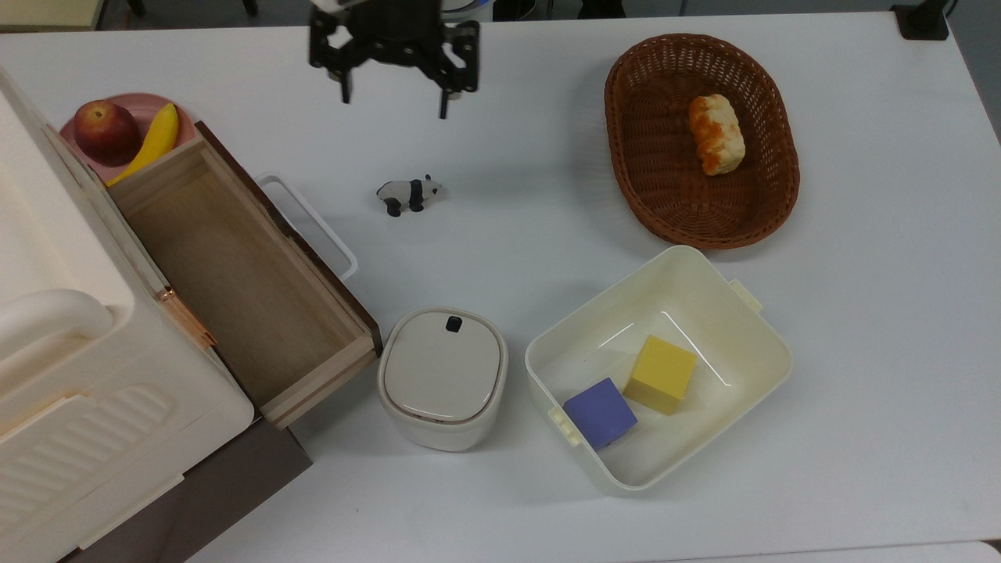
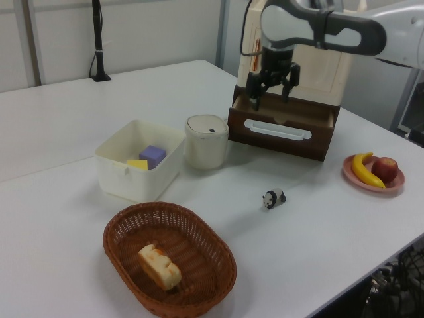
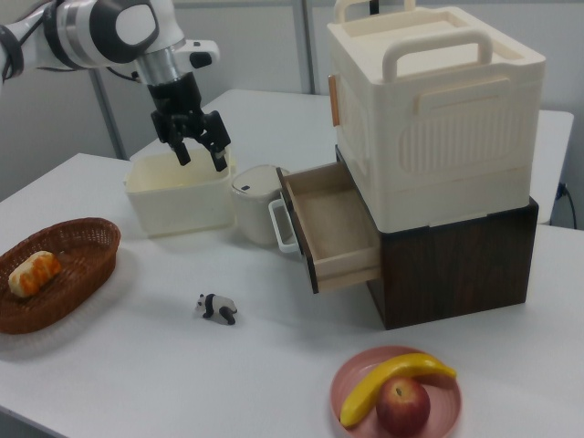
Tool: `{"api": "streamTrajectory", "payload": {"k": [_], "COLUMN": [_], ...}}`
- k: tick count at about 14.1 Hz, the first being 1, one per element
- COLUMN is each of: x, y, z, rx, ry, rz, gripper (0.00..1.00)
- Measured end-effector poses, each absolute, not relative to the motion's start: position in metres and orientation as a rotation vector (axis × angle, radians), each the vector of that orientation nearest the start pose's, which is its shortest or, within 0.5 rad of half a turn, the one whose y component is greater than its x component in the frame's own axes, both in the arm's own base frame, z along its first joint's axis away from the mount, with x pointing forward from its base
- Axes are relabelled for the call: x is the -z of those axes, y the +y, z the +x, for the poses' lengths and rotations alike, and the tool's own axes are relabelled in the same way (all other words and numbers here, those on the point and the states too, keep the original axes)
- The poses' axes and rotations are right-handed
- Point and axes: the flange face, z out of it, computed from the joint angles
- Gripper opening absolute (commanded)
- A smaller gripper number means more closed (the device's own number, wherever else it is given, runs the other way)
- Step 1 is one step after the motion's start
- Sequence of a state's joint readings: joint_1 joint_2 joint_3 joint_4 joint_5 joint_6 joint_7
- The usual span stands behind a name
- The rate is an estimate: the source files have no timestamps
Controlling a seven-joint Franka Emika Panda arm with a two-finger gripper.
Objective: Slide open the drawer
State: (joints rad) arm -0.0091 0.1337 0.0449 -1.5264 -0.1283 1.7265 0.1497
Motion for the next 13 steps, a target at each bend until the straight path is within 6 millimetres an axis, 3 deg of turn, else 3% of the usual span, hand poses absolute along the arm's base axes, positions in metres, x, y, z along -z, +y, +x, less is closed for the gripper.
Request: {"api": "streamTrajectory", "payload": {"k": [2,4,7,13], "x": [-0.581,-0.578,-0.59,-0.593], "y": [-0.009,-0.014,-0.028,-0.022], "z": [0.602,0.592,0.575,0.567], "rx": [0.13,0.119,0.126,0.092], "ry": [0.218,0.223,0.201,0.182], "rz": [-3.217,-3.196,-3.14,-3.138], "gripper": [1.0,1.0,1.0,1.0]}}
